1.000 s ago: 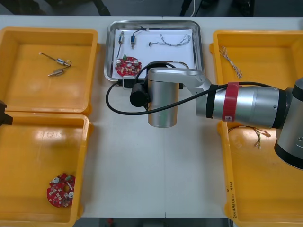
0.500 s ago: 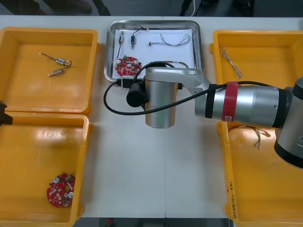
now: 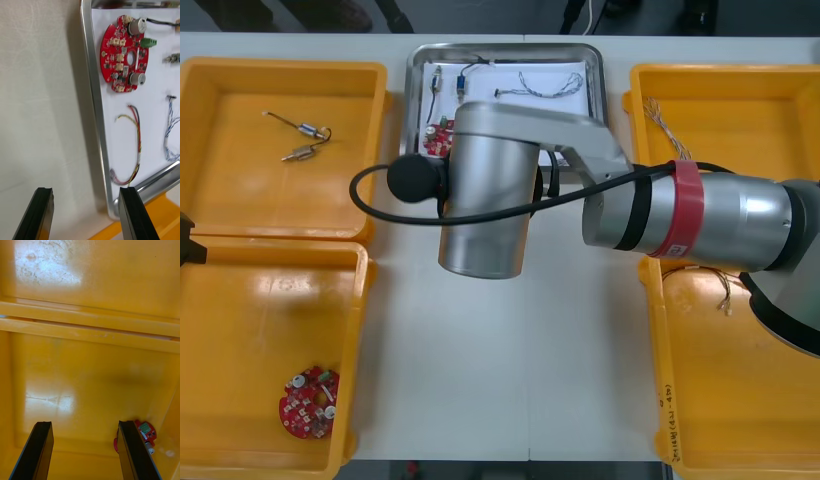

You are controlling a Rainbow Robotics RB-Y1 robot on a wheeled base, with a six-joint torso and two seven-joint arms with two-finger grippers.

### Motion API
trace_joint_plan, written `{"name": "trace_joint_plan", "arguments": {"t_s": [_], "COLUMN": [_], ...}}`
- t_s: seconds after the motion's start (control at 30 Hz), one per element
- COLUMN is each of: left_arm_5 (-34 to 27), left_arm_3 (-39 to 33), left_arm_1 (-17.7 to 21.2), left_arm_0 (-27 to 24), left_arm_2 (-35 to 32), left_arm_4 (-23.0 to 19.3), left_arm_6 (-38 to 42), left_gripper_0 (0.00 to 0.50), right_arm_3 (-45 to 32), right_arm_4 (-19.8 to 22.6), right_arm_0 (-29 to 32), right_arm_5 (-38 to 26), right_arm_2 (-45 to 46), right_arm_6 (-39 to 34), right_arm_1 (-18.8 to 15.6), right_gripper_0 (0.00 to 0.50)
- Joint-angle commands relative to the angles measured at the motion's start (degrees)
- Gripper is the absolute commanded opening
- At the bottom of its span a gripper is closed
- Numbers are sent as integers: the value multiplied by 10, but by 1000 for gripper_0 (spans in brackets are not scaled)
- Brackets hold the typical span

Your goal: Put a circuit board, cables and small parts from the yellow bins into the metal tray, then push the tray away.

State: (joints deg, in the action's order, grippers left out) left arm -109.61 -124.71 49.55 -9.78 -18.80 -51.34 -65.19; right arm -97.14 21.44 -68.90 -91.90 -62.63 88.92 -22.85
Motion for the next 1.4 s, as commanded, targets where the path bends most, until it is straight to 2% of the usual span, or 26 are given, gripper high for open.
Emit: {"name": "trace_joint_plan", "arguments": {"t_s": [0.03,0.13,0.17,0.43,0.53,0.7,0.93,1.2,1.4], "left_arm_5": [-4,-4,-4,-4,-4,-4,-4,-4,-4], "left_arm_3": [-16,-16,-16,-16,-16,-16,-16,-16,-16], "left_arm_1": [-6,-6,-6,-6,-6,-6,-6,-6,-6], "left_arm_0": [10,10,10,10,10,10,10,10,10], "left_arm_2": [-18,-18,-18,-18,-18,-18,-18,-18,-18], "left_arm_4": [5,5,5,5,5,5,5,5,5], "left_arm_6": [-41,-41,-41,-41,-41,-41,-41,-41,-41], "left_gripper_0": [500,500,500,500,500,500,500,500,500], "right_arm_3": [-70,-123,-128,-210,-238,-284,-312,-312,-309], "right_arm_4": [22,22,22,50,76,135,203,216,221], "right_arm_0": [33,63,68,129,159,224,318,407,465], "right_arm_5": [-79,-171,-181,-181,-181,-181,-181,-181,-181], "right_arm_2": [117,180,189,356,414,503,619,706,756], "right_arm_6": [-5,-13,-14,-34,-69,-139,-178,-170,-166], "right_arm_1": [1,0,0,-10,-25,-77,-156,-211,-216], "right_gripper_0": [500,500,500,500,500,500,500,500,500]}}
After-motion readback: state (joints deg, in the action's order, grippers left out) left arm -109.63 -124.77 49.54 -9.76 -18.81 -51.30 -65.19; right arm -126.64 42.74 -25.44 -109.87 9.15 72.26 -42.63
